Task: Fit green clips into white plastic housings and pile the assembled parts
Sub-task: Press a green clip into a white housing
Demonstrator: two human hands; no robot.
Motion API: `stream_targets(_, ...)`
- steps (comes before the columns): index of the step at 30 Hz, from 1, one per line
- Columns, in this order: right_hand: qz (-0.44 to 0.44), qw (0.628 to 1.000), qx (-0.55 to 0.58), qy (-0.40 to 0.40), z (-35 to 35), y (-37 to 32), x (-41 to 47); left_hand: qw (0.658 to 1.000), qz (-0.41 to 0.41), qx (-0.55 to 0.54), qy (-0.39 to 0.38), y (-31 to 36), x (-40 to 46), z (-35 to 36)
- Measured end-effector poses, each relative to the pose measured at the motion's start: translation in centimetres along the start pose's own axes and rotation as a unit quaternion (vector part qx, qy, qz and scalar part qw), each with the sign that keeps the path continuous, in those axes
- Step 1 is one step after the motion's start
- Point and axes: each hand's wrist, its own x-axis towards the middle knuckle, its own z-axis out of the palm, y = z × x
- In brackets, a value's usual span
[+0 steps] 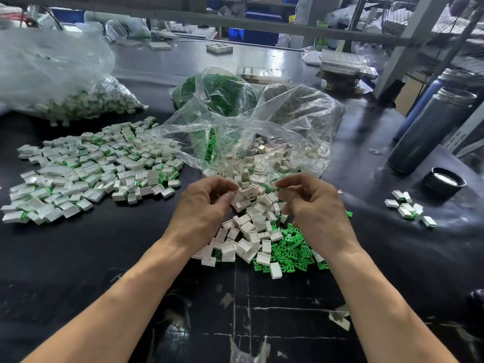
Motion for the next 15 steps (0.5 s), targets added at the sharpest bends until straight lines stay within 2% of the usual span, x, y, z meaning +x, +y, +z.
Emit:
stream_targets(5,-0.031,0.999,0.015,-0.018,0.6,-0.2,-0.5,0.988,-0.007,-0.152,-0.017,0.9,-0.3,-0.3)
stream_targets(15,-0.087,0.992,0.085,-0.04,1.9,-0.8,-1.0,0.956,-0.007,-0.286,-0.07,1.9,-0.7,0.4)
